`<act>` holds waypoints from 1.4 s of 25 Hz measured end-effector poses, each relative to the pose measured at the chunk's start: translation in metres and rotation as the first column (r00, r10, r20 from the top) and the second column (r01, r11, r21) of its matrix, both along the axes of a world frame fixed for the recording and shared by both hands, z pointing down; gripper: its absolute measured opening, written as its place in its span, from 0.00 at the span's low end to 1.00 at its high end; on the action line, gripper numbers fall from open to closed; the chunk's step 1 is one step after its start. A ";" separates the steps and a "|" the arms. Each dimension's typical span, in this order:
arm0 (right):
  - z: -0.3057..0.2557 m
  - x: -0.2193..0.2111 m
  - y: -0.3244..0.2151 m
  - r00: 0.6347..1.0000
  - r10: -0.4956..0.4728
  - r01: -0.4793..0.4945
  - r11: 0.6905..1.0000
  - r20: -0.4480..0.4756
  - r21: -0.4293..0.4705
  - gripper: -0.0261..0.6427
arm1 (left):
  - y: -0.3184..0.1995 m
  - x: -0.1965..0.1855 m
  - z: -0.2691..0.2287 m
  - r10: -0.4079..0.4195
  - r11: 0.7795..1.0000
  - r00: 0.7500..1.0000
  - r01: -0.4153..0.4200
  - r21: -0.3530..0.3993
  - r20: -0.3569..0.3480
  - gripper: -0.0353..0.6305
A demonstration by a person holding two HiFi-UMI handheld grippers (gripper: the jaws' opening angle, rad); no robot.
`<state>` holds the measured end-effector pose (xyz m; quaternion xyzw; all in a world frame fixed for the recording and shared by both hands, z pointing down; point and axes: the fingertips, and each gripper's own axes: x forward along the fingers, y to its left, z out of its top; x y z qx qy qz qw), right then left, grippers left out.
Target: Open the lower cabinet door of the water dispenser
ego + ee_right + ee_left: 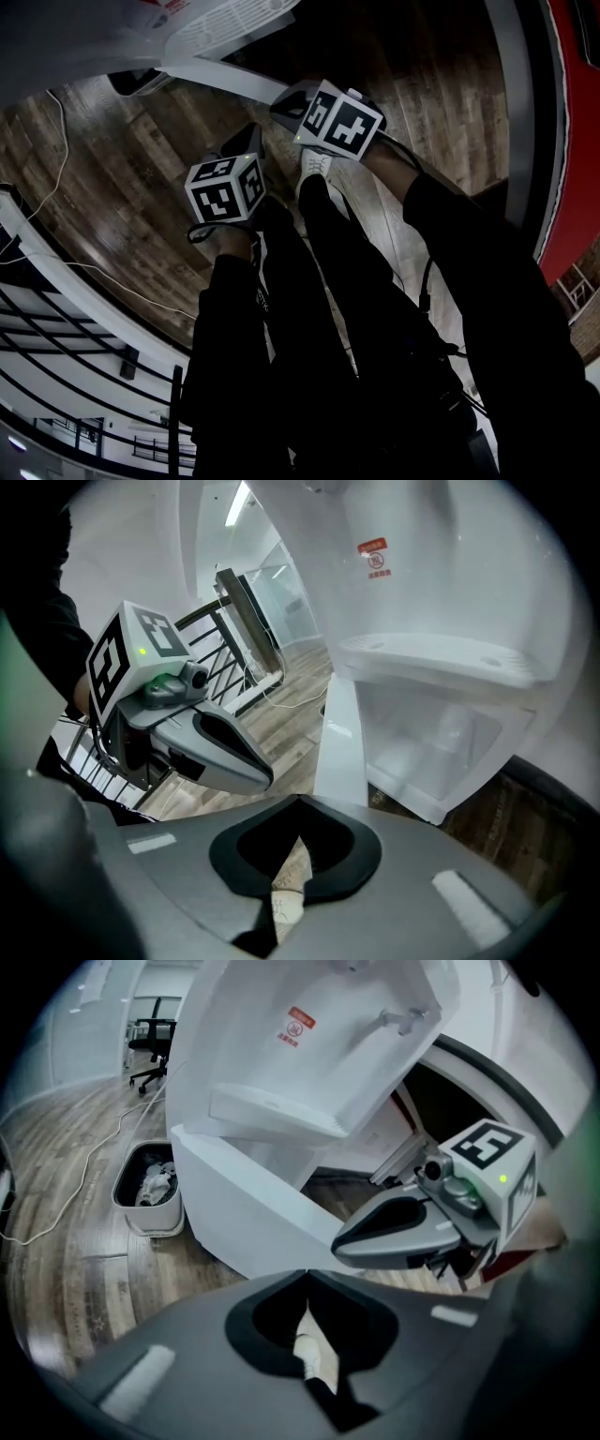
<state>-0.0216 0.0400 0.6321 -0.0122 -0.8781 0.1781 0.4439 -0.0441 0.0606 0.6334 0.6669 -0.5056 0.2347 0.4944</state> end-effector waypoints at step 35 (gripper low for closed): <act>-0.007 0.021 -0.155 0.944 0.330 -0.324 0.901 0.032 0.288 0.04 | 0.004 -0.010 0.002 -0.029 0.999 1.000 0.029 -0.025 0.010 0.06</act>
